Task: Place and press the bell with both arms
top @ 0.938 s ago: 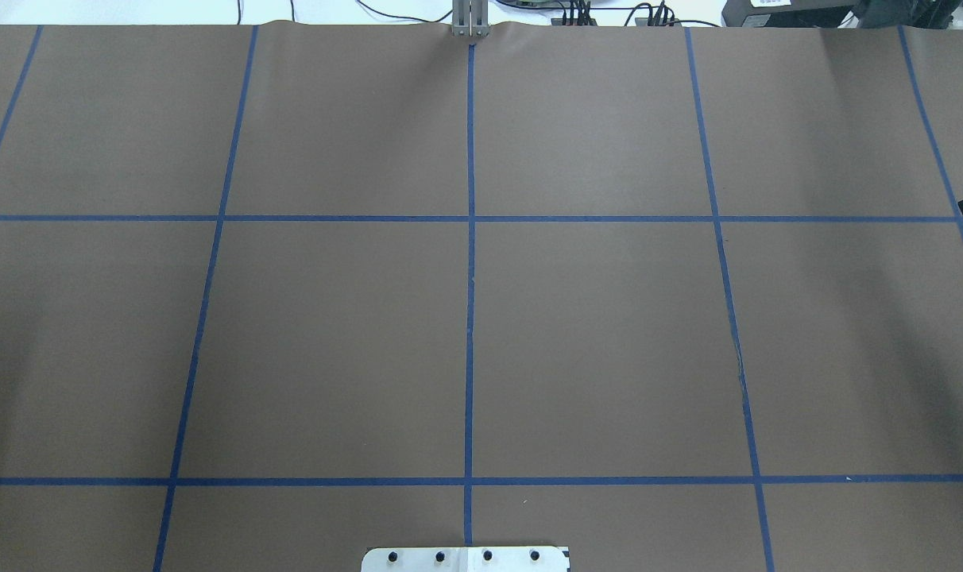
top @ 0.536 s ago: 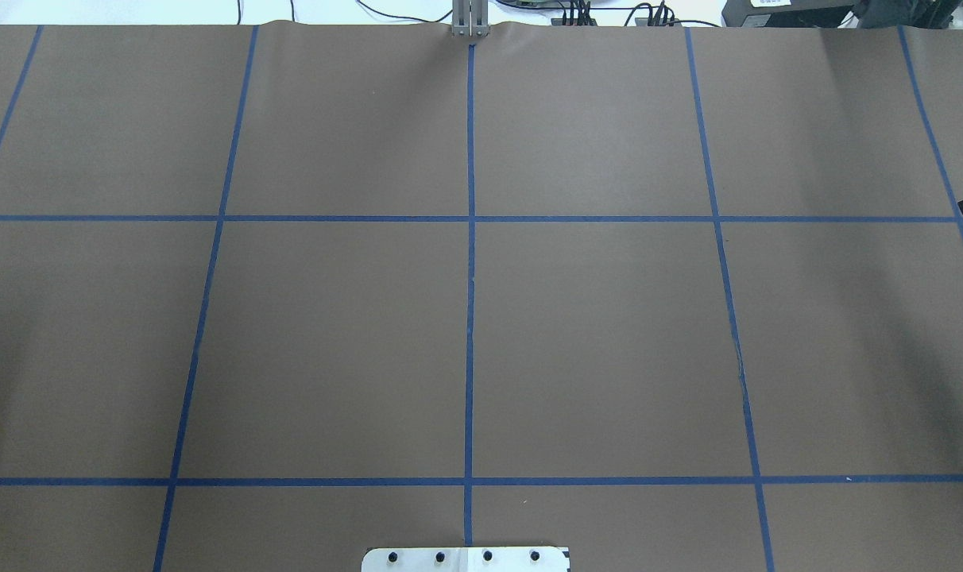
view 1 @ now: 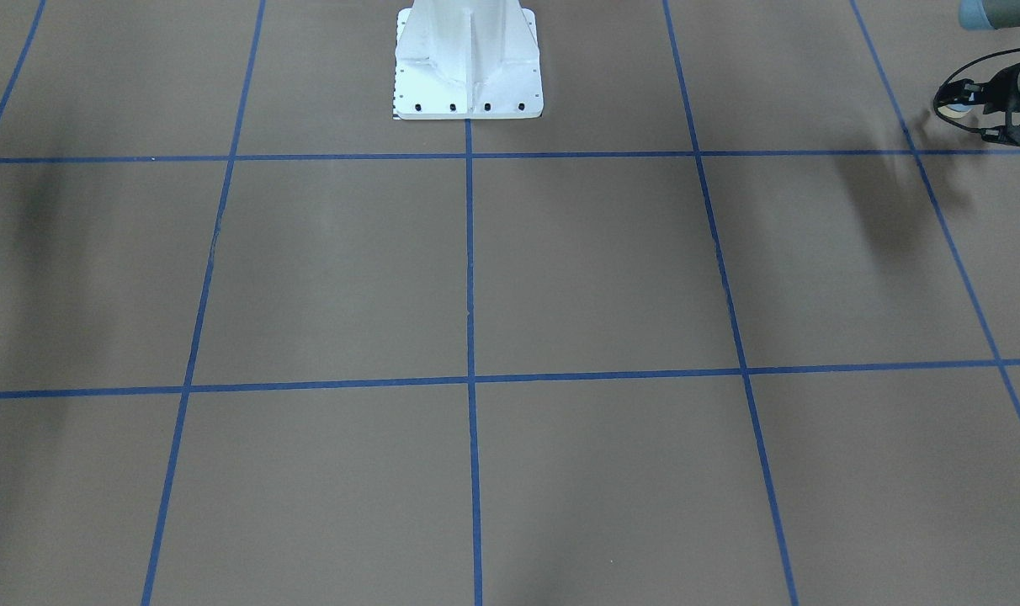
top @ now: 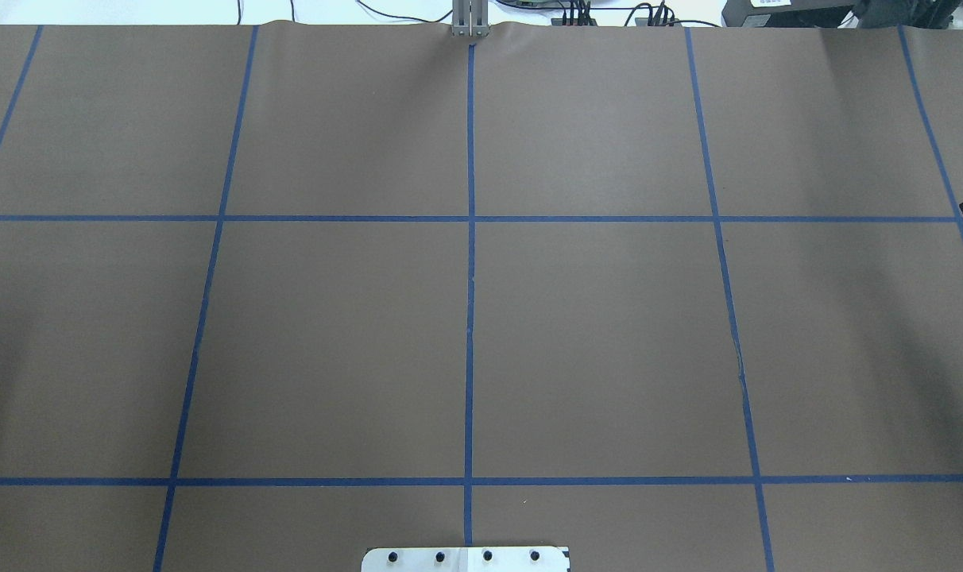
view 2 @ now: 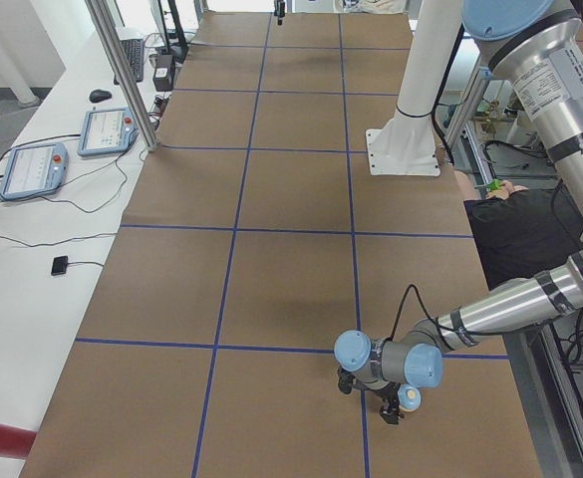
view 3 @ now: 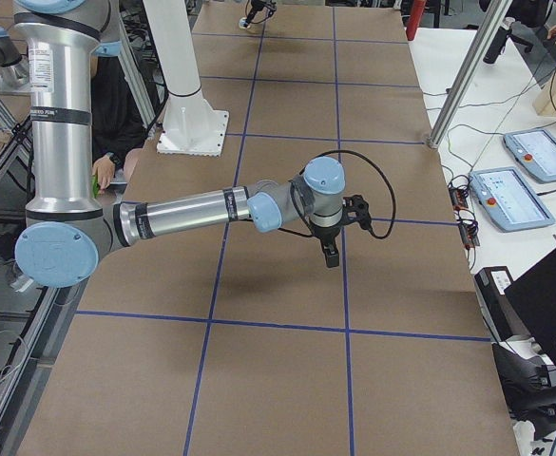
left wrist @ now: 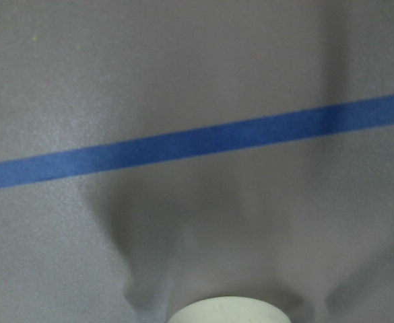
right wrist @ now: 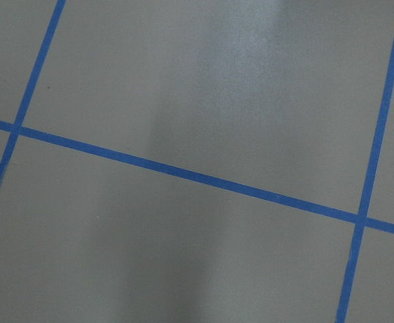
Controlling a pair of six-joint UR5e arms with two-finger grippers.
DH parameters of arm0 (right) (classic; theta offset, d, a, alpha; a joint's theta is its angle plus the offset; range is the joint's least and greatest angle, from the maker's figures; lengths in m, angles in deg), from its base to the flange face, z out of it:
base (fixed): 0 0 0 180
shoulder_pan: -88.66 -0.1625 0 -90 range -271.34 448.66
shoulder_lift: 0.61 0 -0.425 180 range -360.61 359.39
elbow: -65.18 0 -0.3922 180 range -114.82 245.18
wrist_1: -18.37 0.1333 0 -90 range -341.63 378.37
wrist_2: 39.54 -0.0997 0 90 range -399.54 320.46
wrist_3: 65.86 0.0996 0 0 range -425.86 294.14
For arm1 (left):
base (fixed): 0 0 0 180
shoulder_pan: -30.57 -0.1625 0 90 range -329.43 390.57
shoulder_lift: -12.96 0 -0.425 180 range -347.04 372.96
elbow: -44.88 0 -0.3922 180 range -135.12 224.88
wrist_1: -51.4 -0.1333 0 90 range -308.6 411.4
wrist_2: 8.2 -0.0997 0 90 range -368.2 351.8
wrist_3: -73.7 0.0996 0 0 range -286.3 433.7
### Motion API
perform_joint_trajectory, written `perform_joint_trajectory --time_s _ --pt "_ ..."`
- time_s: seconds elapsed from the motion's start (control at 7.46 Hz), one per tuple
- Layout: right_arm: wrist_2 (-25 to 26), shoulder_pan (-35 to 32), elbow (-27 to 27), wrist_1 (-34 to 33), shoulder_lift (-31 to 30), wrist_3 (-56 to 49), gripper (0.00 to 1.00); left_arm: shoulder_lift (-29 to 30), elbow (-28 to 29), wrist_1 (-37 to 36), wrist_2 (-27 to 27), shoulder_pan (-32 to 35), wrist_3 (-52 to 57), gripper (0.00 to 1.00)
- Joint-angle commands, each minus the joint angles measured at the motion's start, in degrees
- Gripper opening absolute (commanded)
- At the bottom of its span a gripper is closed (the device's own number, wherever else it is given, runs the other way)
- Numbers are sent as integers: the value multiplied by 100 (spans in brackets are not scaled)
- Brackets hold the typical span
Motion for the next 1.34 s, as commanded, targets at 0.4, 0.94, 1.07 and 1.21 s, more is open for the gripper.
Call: perform_joint_trajectory --time_s 0.4,0.94,1.07,1.21 --pt "-7 0 0 0 -15 7 100 -43 1 0 3 -46 -1 100" --pt "-7 0 -44 0 -86 -1 100 -52 1 18 47 -107 8 85" --pt "-7 8 -44 0 -94 -1 100 -52 1 18 55 -125 -1 85" --pt "-7 0 -53 0 -112 -1 100 -52 1 9 73 -143 -1 86"
